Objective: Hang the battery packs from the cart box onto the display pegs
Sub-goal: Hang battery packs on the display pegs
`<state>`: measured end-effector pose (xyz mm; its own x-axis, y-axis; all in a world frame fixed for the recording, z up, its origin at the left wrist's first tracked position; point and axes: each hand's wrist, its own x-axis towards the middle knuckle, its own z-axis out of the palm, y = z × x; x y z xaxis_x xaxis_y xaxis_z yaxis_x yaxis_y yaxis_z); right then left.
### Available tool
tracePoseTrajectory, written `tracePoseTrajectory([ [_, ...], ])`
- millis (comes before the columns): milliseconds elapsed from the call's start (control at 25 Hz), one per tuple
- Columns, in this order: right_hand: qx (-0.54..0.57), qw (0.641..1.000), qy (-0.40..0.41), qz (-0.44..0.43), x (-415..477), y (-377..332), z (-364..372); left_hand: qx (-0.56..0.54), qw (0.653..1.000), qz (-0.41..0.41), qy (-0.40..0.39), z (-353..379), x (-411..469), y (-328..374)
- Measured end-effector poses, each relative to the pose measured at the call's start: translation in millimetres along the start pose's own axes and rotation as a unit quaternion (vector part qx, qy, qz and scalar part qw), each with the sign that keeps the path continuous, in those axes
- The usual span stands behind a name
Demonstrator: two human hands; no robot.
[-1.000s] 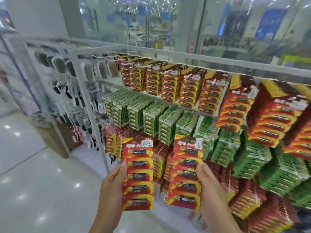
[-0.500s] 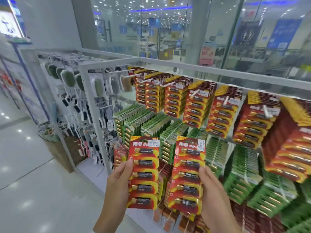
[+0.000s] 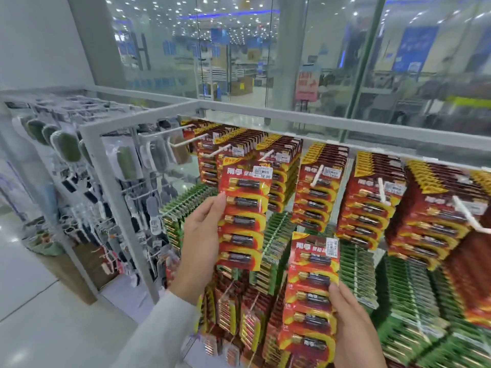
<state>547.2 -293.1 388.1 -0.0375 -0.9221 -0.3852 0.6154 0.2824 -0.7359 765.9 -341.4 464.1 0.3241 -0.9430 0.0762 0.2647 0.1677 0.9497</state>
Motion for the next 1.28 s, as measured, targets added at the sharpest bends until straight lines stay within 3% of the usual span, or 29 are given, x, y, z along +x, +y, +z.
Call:
tracePoseTrajectory([
  [600, -0.02, 0.997, 0.051, -0.062, -2, -12, 28, 0.03, 0.996, -0.039, -0.073, 12, 69, -26],
  [1080, -0.075, 0.953, 0.137, -0.259, -42, -62, 18, 0.052, 0.995, -0.011, -0.09, 50, 126, -54],
  [1280, -0.081, 0.955, 0.132, -0.253, -30, -61, 8, 0.053, 0.995, -0.012, -0.084, 53, 129, -58],
])
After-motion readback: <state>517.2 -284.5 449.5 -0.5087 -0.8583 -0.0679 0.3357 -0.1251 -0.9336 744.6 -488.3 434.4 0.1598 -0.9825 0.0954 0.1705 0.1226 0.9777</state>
